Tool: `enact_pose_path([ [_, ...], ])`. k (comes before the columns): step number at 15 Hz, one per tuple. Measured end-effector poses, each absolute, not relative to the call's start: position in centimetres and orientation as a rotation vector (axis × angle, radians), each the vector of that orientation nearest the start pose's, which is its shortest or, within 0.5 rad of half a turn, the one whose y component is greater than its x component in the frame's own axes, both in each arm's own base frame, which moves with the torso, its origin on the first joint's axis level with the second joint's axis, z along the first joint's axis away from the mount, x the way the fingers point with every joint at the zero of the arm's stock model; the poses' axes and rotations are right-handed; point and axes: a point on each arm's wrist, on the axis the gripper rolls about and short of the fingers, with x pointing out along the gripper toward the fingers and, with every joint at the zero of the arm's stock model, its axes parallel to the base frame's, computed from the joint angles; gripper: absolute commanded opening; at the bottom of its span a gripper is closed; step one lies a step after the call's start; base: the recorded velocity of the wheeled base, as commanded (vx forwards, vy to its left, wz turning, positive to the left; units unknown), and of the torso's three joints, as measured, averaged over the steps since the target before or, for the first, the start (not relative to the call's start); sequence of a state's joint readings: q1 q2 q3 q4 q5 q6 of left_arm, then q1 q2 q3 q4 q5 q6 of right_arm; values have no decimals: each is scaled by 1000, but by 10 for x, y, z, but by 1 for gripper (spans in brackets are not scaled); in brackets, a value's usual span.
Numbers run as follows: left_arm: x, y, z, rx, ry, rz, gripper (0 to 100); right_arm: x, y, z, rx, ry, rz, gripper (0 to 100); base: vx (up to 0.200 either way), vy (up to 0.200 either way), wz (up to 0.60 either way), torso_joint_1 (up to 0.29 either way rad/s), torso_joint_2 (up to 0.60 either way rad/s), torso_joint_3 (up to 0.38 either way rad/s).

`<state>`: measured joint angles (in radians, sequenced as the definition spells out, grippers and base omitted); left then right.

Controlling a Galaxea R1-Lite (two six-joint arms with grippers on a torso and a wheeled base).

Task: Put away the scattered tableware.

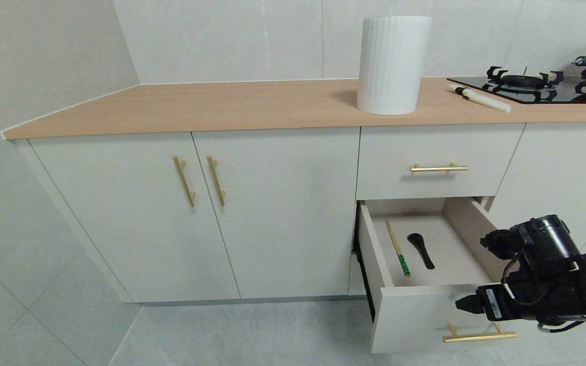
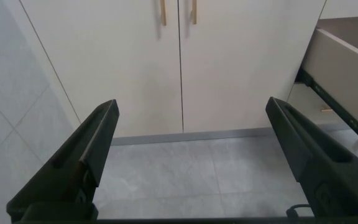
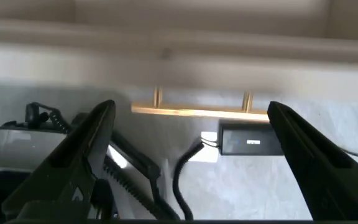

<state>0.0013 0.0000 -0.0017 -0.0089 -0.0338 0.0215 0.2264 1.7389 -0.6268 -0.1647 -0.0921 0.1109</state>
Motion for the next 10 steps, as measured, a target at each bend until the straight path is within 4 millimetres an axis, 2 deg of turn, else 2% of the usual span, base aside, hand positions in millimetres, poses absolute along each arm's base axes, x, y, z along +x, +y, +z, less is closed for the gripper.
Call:
enact_pose_path([
  [3,-23,-1,77,22,-11,-32,100,268,54,90,-36,928,54,100,0,0,0,0,0,0],
  [10,-23,-1,77,21,-11,-32,100,327,52,94,-40,845,36,100,0,0,0,0,0,0],
])
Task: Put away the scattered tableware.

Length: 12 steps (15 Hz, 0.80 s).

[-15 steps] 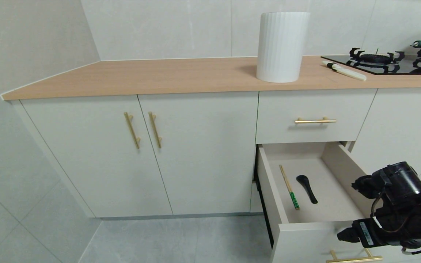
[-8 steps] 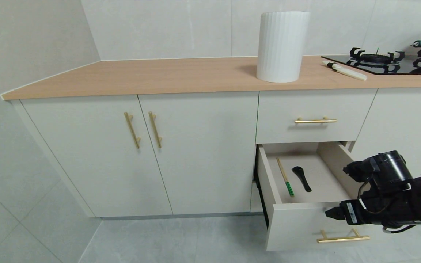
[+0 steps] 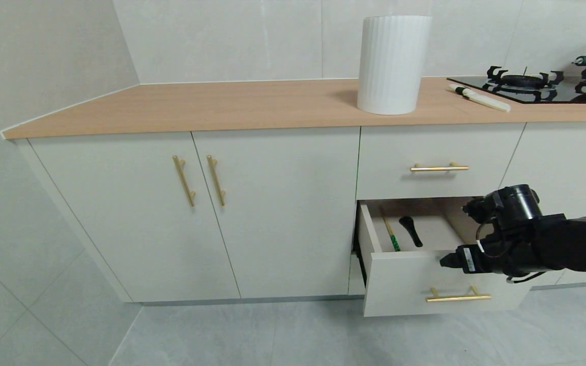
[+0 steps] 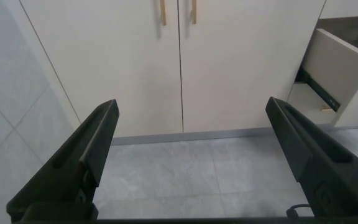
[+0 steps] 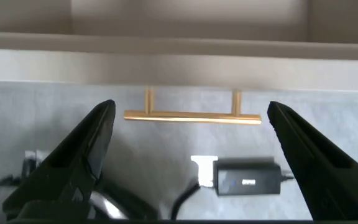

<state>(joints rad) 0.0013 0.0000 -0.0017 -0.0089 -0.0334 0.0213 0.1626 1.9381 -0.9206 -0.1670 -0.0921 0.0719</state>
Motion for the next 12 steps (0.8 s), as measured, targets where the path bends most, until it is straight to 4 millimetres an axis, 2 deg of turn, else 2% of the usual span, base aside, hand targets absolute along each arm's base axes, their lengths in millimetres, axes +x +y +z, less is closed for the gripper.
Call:
enact_pose_path([
  [8,-23,-1,77,21,-11,-32,100,388,59,88,-29,768,37,100,0,0,0,0,0,0],
  [12,-23,-1,77,22,-11,-32,100,409,62,75,-21,728,36,100,0,0,0,0,0,0],
])
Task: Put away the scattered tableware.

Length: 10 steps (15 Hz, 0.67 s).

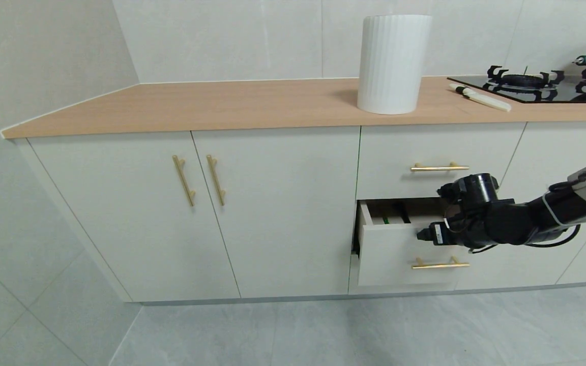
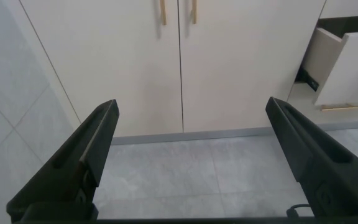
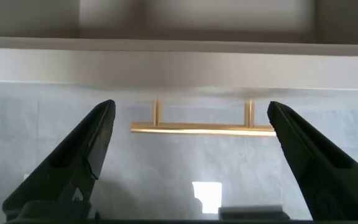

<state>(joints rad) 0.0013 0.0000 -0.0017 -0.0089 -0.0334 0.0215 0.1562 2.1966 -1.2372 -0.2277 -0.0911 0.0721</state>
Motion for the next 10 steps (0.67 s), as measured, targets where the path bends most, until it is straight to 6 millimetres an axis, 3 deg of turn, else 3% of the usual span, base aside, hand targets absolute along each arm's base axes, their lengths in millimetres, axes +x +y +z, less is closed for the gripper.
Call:
enact_pose_path([
  [10,-23,-1,77,22,-11,-32,100,440,60,60,45,526,-16,100,0,0,0,0,0,0],
])
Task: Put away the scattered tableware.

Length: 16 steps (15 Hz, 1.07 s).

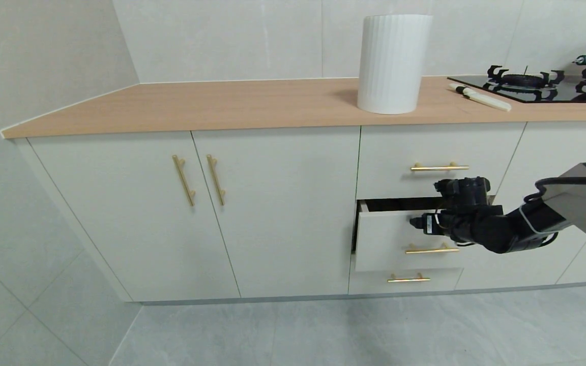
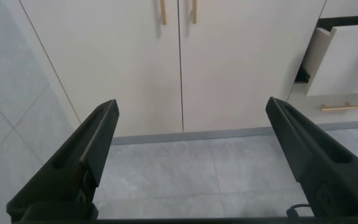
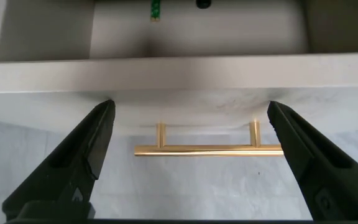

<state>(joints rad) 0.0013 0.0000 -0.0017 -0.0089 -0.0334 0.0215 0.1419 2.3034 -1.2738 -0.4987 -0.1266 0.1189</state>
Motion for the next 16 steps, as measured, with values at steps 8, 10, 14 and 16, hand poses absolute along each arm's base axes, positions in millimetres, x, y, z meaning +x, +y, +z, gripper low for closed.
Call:
enact_pose_path([
  [8,-23,-1,77,21,-11,-32,100,465,61,43,77,385,-124,100,0,0,0,0,0,0],
  [10,-23,-1,77,21,-11,-32,100,470,62,40,79,361,-145,100,0,0,0,0,0,0],
  [14,-23,-1,77,21,-11,-32,100,478,62,38,109,341,-165,100,0,0,0,0,0,0],
  [16,-23,-1,77,21,-11,-32,100,482,62,38,120,316,-187,100,0,0,0,0,0,0],
])
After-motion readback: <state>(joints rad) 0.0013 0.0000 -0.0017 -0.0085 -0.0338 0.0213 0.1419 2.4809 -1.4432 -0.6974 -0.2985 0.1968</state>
